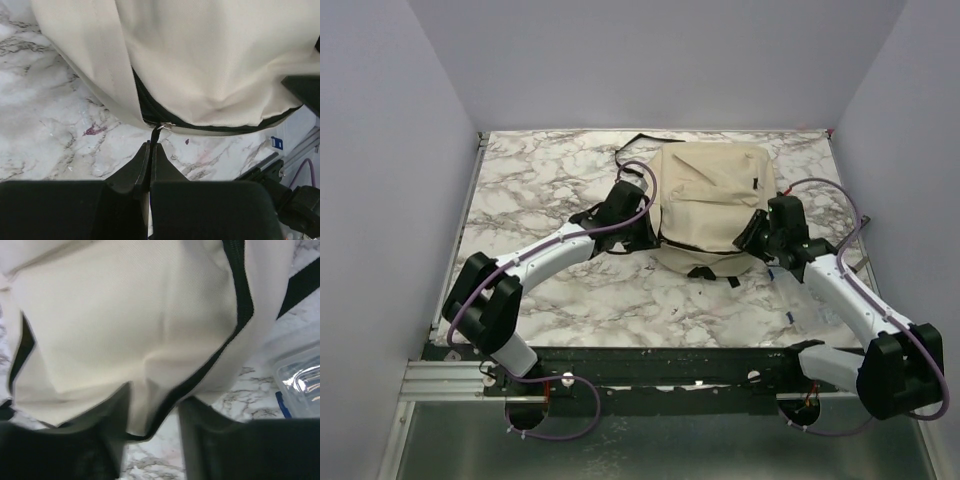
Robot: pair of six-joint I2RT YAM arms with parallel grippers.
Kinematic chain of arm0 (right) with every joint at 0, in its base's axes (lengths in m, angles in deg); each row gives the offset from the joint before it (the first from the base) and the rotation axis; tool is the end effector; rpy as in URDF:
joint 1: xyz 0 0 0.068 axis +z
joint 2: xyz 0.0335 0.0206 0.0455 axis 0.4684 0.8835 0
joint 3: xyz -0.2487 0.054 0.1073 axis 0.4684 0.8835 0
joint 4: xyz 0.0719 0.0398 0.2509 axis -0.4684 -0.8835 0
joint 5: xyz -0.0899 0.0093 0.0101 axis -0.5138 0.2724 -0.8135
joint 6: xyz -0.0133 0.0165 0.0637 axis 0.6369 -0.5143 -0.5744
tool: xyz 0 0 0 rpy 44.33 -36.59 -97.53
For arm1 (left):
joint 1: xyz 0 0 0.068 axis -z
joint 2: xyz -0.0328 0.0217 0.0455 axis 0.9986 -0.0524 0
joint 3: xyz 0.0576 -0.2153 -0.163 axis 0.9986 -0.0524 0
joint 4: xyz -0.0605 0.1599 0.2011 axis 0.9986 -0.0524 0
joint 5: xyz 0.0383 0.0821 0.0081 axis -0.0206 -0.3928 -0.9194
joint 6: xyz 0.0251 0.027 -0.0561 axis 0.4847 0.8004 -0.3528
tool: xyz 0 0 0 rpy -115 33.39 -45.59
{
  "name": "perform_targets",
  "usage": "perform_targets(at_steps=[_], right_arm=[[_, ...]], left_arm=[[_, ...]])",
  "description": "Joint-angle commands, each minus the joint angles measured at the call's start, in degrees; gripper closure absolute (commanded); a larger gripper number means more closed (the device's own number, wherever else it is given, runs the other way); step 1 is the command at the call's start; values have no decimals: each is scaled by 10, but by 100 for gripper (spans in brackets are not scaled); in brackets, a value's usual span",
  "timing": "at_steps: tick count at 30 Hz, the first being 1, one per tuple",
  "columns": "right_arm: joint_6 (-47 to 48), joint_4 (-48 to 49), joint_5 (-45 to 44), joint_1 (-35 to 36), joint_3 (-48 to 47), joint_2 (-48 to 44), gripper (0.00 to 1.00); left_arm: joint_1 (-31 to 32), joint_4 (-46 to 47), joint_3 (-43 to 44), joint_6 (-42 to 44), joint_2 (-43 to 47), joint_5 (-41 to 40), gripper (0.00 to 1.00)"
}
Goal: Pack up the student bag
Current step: Zip the student bag at the center of the board.
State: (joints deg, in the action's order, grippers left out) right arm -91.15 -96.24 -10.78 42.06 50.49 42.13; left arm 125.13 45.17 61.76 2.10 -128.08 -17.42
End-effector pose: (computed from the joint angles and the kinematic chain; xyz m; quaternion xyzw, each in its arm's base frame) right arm 0.2427 0.0594 0.2119 0.2242 0.8942 0.1680 0.3493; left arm 0.2783 -0.2290 0.2296 0.0055 0.9193 -0.3015 0.2528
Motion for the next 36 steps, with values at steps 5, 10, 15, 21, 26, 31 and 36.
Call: perform_targets(at_steps=[5,10,15,21,26,31,36], right_arm=[[110,-184,-48,51,-158,-25,28],[-100,-128,144,62,-108,-29,21],[-269,-106,102,140,-101,-27,10],[-526,-59,78,153,7,-80,11],[-579,-46,43,154,13,-41,20],[-593,-28,27,159,6,-10,24],[-608,-21,-17,161,35,-23,40]], left_arm=[[32,4,-24,2,48,48,100],[35,9,-32,-6,58,62,100],[38,13,-31,-12,55,74,100],[46,22,-35,-20,55,80,100],[62,27,-34,-29,58,87,100],[80,27,-33,-34,57,88,100],[86,30,-36,-41,60,89,100]])
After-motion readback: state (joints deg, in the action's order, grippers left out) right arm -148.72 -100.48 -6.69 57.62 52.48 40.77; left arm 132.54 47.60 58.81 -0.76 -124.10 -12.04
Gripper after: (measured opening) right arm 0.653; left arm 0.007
